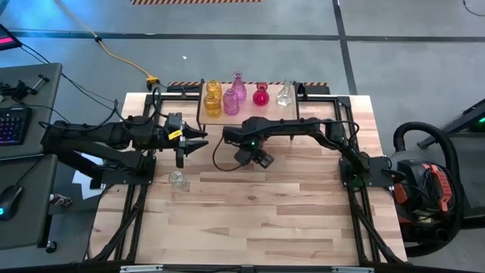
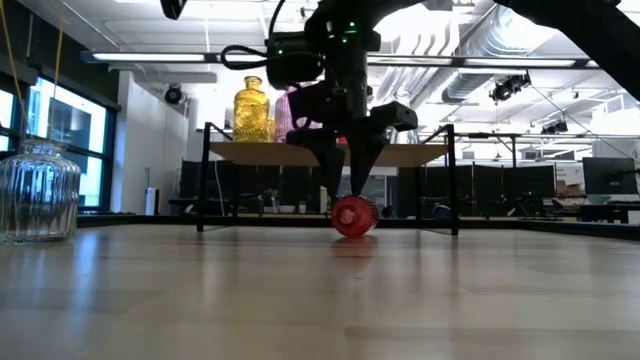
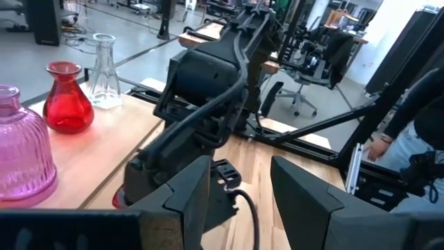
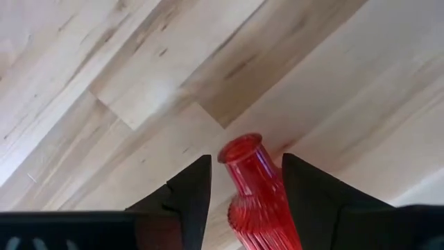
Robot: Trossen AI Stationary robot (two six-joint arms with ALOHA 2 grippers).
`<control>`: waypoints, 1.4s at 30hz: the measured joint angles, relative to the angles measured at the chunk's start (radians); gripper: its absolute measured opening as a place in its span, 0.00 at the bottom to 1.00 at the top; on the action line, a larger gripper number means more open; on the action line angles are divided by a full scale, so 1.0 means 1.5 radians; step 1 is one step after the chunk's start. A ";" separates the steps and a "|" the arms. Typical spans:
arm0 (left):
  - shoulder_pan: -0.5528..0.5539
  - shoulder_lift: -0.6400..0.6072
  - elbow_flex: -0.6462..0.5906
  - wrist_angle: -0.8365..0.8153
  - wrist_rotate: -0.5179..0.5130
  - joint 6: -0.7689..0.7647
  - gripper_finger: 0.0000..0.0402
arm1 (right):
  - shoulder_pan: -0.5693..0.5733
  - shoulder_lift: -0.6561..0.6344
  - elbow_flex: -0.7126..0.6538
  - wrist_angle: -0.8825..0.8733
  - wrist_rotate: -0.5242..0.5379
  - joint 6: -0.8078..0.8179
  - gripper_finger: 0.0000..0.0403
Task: Sort vases onto shelf
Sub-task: Put the red vase on the shelf
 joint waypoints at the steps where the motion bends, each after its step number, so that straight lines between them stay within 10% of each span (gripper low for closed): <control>1: 0.000 0.000 0.000 0.000 -0.002 0.000 0.36 | 0.000 0.000 0.000 0.002 0.000 0.000 0.39; 42: 0.000 0.000 0.000 0.001 -0.043 0.011 0.36 | 0.024 -0.001 -0.108 0.066 0.052 0.014 0.48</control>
